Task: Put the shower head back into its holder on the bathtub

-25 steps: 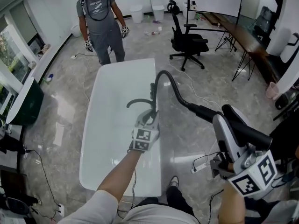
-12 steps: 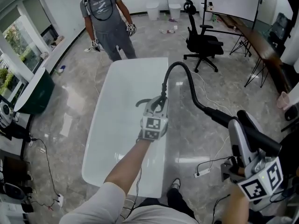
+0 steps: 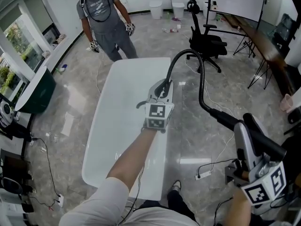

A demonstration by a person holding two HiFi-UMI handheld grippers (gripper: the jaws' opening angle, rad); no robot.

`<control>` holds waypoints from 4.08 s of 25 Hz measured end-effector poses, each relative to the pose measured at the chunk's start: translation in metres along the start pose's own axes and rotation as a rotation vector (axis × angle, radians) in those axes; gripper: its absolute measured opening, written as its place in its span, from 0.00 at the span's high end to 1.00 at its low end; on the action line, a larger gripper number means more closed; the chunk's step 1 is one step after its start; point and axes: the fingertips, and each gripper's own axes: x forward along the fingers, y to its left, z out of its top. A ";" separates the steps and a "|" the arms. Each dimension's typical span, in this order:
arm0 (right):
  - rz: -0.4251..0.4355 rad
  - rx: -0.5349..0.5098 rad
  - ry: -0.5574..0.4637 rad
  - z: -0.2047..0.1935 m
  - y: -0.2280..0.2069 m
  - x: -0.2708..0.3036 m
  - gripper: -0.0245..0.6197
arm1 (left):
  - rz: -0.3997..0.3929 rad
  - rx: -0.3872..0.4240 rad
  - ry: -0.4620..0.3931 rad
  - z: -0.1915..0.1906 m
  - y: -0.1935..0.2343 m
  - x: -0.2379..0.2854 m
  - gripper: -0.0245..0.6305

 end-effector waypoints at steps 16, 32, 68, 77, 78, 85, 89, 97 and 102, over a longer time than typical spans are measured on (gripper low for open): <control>0.019 0.018 0.017 -0.021 0.006 0.005 0.76 | 0.034 -0.089 0.022 -0.034 0.003 0.010 0.87; 0.098 0.078 0.054 -0.051 -0.011 0.015 0.76 | 0.123 -0.005 0.148 -0.088 0.019 -0.006 0.87; 0.282 0.088 0.215 -0.164 -0.049 0.083 0.76 | 0.232 -0.098 0.469 -0.310 0.018 -0.058 0.87; 0.272 0.105 0.238 -0.211 -0.051 0.085 0.76 | 0.181 -0.160 0.607 -0.409 -0.013 -0.080 0.87; 0.273 0.108 0.237 -0.215 -0.051 0.085 0.76 | 0.177 -0.166 0.623 -0.420 -0.016 -0.083 0.87; 0.305 0.145 0.247 -0.262 -0.045 0.094 0.76 | 0.185 -0.230 0.698 -0.487 -0.027 -0.095 0.87; 0.329 0.165 0.252 -0.289 -0.041 0.101 0.76 | 0.174 -0.238 0.735 -0.516 -0.032 -0.099 0.87; 0.348 0.192 0.260 -0.331 -0.042 0.108 0.76 | 0.121 -0.204 0.776 -0.552 -0.044 -0.103 0.87; 0.351 0.221 0.265 -0.349 -0.039 0.111 0.76 | 0.082 -0.182 0.768 -0.563 -0.050 -0.105 0.87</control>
